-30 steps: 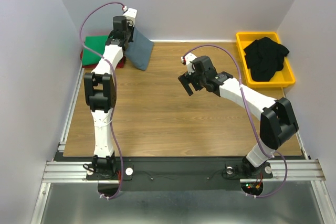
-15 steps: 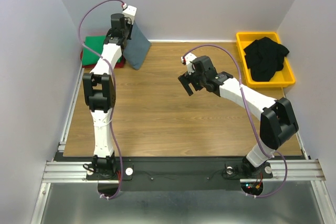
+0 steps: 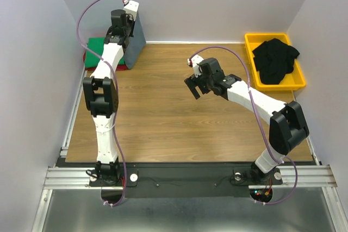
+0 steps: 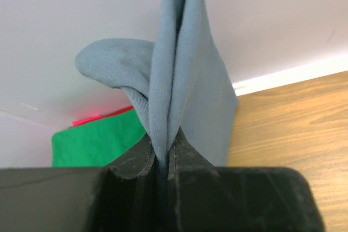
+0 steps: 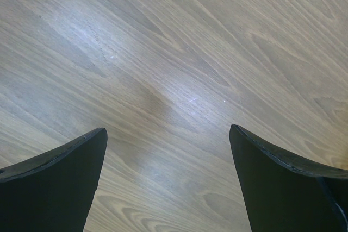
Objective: Fold and stack the t-shirts
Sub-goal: Neatly place the folded tshirt to the corner
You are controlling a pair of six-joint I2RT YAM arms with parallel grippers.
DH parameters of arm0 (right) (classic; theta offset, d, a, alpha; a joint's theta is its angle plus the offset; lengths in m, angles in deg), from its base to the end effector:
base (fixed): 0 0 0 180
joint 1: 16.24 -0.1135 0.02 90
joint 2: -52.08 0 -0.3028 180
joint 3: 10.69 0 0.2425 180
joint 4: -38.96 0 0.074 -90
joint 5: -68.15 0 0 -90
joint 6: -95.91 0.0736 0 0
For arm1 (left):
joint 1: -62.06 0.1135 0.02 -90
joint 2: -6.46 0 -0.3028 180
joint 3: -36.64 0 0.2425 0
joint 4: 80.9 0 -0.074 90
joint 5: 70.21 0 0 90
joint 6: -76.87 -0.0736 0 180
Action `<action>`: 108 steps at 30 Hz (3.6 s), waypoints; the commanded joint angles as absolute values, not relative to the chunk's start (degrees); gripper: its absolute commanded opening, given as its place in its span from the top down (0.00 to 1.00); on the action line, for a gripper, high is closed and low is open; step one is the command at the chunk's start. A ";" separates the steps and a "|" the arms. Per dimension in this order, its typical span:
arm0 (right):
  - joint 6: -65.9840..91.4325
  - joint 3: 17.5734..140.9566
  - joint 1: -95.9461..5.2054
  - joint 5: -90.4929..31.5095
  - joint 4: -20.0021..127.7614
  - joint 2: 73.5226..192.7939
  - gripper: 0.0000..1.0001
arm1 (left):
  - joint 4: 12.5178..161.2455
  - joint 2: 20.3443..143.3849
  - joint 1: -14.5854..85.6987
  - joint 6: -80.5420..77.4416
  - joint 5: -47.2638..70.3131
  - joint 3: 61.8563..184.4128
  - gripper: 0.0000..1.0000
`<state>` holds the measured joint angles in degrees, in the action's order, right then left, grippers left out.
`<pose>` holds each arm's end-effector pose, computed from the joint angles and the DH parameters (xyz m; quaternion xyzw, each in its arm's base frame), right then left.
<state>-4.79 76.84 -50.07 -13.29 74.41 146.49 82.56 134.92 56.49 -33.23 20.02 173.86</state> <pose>0.3322 0.2094 0.2875 -0.3177 0.8556 0.0139 0.4085 0.5915 -0.0574 0.3676 0.1661 0.7349 0.0846 0.6520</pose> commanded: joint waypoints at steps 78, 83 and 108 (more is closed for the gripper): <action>-3.23 84.14 -46.92 -18.16 78.16 151.05 0.00 | 78.54 126.36 79.03 -36.60 -4.91 169.37 0.30; -0.51 83.96 -41.83 -22.72 79.30 148.32 0.00 | 77.22 112.21 72.97 -35.19 -2.45 156.80 0.01; 5.56 62.43 -23.45 -35.04 82.20 127.76 0.00 | 72.56 74.05 58.54 -27.46 1.85 109.42 0.01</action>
